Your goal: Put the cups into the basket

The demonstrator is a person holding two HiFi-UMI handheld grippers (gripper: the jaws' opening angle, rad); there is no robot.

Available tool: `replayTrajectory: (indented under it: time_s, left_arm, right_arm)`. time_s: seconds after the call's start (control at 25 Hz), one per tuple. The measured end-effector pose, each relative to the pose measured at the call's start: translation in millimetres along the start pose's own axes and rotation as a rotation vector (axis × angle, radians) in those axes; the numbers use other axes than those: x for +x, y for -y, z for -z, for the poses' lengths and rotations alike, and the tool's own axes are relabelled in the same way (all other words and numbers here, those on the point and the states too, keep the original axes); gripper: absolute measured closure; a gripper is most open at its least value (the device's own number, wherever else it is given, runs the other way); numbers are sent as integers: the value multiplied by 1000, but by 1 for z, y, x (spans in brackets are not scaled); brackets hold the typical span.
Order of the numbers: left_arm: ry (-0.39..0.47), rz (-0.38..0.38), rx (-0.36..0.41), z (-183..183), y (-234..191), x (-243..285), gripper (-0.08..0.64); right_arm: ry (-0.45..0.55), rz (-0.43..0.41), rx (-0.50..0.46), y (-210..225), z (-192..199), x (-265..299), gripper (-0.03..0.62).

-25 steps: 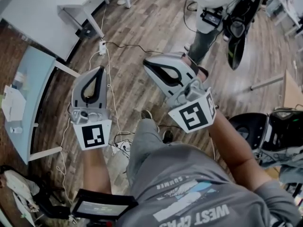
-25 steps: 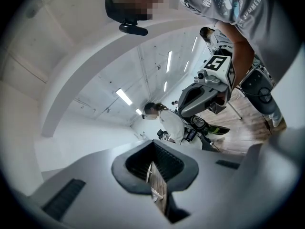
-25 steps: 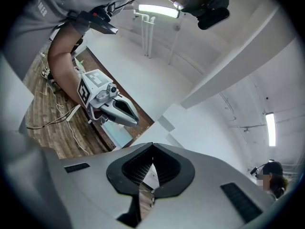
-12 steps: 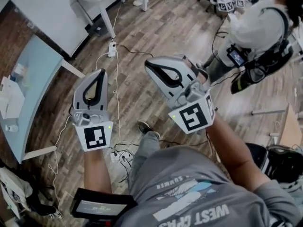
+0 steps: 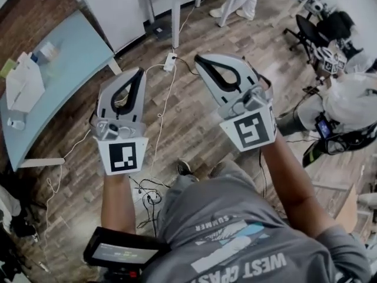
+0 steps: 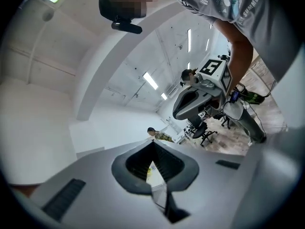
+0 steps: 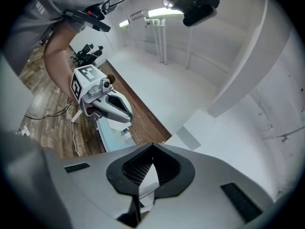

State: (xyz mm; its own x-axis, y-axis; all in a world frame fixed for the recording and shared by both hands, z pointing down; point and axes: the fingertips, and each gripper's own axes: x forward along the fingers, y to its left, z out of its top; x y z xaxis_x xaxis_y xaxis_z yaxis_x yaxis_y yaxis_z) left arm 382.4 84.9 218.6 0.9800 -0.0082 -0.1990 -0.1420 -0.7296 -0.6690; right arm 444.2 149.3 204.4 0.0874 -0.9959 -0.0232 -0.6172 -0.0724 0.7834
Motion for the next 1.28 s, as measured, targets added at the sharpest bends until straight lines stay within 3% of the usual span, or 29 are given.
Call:
replayTrajectory:
  time_s: [0.68, 1.28]
  left_arm:
    - [-252, -207, 88, 64, -87, -23, 560]
    - [-479, -383, 153, 112, -121, 32, 560]
  right_arm:
    - [247, -171, 46, -7, -3, 127, 581]
    - [477, -366, 86, 17, 45, 219, 581]
